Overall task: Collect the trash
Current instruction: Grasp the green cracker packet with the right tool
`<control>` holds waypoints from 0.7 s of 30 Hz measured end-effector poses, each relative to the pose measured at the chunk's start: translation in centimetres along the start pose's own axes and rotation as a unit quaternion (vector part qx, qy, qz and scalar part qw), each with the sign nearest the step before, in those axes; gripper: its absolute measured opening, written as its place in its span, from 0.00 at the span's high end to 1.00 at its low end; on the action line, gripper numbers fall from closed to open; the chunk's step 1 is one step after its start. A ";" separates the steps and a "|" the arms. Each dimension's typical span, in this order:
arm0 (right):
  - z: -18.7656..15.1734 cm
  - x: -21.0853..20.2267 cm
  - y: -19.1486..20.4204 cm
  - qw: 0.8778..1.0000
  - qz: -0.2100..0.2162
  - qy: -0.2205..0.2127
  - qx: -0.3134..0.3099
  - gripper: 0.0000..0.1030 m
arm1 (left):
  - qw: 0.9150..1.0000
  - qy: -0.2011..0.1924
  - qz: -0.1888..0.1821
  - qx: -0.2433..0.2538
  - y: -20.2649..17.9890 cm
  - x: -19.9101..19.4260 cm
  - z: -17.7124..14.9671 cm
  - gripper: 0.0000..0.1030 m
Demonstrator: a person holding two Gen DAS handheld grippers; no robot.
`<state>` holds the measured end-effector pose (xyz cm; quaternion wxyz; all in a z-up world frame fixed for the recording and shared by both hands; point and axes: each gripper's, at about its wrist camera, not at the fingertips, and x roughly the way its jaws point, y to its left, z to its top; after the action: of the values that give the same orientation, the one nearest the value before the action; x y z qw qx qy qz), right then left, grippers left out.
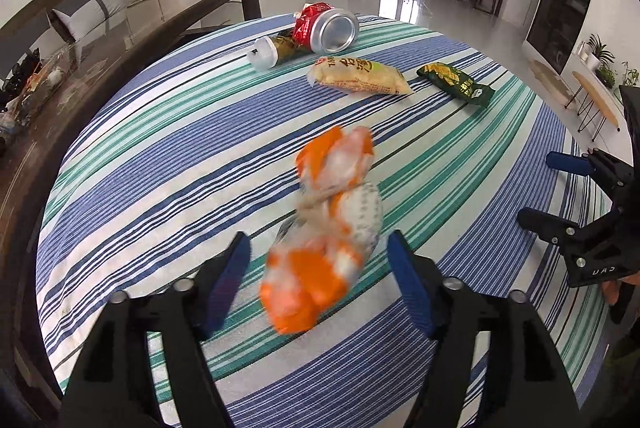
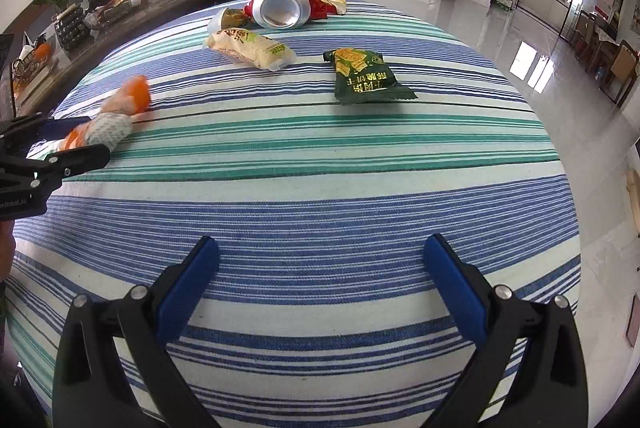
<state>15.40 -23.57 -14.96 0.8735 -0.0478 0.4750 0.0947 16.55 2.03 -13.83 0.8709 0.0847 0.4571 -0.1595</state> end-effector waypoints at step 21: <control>9.1 2.3 -4.6 0.999 0.028 -0.010 0.030 0.05 | 1.000 0.002 0.006 -0.012 1.1 1.9 -0.5 0.04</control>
<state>25.03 -26.19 -11.94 0.8763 -0.0070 0.4701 0.1053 17.59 2.76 -15.68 0.8717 0.0768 0.4606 -0.1488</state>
